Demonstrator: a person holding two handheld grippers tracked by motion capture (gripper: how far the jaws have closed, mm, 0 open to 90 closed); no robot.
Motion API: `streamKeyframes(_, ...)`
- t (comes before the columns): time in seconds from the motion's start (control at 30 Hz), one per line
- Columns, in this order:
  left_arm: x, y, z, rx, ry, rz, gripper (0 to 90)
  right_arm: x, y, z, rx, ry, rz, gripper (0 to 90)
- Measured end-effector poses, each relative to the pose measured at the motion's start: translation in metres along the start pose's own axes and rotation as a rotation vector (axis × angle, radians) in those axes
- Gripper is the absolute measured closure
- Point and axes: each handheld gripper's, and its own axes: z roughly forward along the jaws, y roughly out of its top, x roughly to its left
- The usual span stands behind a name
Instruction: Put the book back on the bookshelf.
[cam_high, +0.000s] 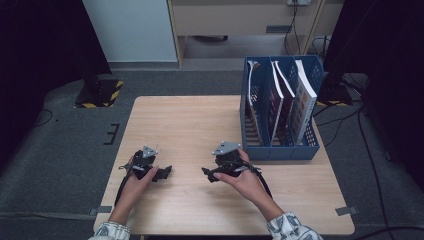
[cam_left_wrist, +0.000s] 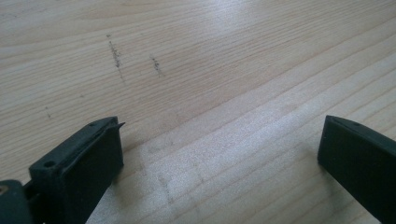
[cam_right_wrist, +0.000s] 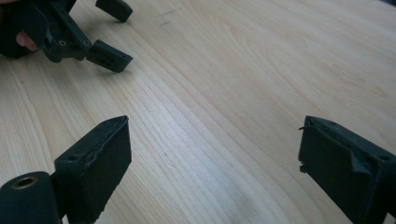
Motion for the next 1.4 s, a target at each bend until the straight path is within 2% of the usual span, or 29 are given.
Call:
streamKeyframes(0.33,0.000,0.000,0.000,0.001,0.000,0.001,0.0,0.012,-0.005,0.036,0.064,0.032,0.012,10.1)
streamKeyframes(0.4,0.000,0.000,0.000,0.000,-0.001,0.001,0.0,0.012,-0.006,0.044,0.080,0.040,0.020,10.1)
streamKeyframes(0.53,0.000,0.000,0.000,0.001,-0.001,0.001,0.0,0.009,-0.008,0.053,0.090,0.027,0.045,10.8)
streamKeyframes(0.83,0.000,0.000,0.000,0.001,-0.001,0.001,0.0,0.000,-0.015,0.064,0.123,-0.029,0.078,11.0)
streamKeyframes(0.9,0.000,0.000,0.000,0.001,-0.001,0.001,0.0,0.000,-0.016,0.066,0.121,-0.029,0.068,10.9)
streamKeyframes(1.17,0.000,0.000,0.000,0.001,-0.002,0.002,0.0,0.003,-0.018,0.070,0.101,-0.039,0.085,10.0)
streamKeyframes(1.3,0.000,0.000,0.000,0.001,-0.002,0.002,0.0,0.007,-0.019,0.073,0.093,-0.058,0.062,8.5)
streamKeyframes(1.4,0.000,0.000,0.000,0.001,-0.002,0.002,0.0,0.009,-0.019,0.074,0.092,-0.055,0.059,7.8)
